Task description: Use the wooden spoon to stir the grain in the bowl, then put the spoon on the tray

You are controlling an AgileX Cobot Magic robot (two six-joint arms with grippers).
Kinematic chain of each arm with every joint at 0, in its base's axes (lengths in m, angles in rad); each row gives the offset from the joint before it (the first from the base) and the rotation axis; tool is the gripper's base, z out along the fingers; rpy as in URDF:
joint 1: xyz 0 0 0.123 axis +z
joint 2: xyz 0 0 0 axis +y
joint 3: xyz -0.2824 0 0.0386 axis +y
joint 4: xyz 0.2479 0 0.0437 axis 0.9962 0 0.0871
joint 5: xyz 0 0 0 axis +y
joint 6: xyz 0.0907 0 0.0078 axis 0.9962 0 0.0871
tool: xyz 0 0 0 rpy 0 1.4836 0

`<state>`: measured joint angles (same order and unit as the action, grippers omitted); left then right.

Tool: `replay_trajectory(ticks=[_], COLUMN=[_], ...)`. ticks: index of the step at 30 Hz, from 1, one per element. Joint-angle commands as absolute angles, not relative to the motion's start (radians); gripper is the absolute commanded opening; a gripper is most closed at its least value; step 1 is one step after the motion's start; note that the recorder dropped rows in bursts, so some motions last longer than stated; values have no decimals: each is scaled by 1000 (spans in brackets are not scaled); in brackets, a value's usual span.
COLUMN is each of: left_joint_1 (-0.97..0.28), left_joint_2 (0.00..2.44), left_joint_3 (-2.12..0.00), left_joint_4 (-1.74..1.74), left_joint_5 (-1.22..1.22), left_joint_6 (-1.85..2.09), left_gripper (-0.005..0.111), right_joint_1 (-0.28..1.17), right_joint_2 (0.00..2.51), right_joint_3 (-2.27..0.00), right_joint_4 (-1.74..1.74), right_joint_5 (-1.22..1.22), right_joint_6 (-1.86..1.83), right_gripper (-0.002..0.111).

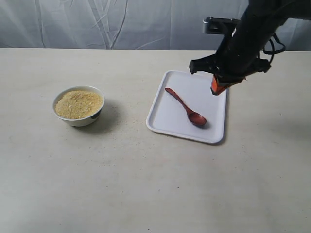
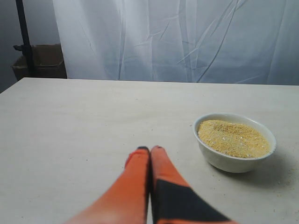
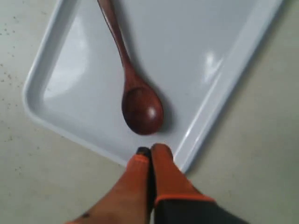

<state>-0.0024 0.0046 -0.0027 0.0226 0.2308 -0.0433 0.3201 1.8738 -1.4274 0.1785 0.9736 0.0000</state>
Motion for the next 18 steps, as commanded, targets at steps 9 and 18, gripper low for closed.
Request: replay_trajectory(ticks=[9,18], left_joint_1=[-3,-3], left_joint_2=[0,0], left_joint_3=[0,0], left_joint_4=[26,26], left_joint_5=[226,226], left_joint_6=[-43,-43], left_gripper=[0,0], right_joint_1=[209,209], right_joint_2=[1452,1007], right_joint_3=[-944,-657], right_joint_4=[108,47], right_joint_5=[818,643], right_joint_6=[0,0], right_gripper=[0,0])
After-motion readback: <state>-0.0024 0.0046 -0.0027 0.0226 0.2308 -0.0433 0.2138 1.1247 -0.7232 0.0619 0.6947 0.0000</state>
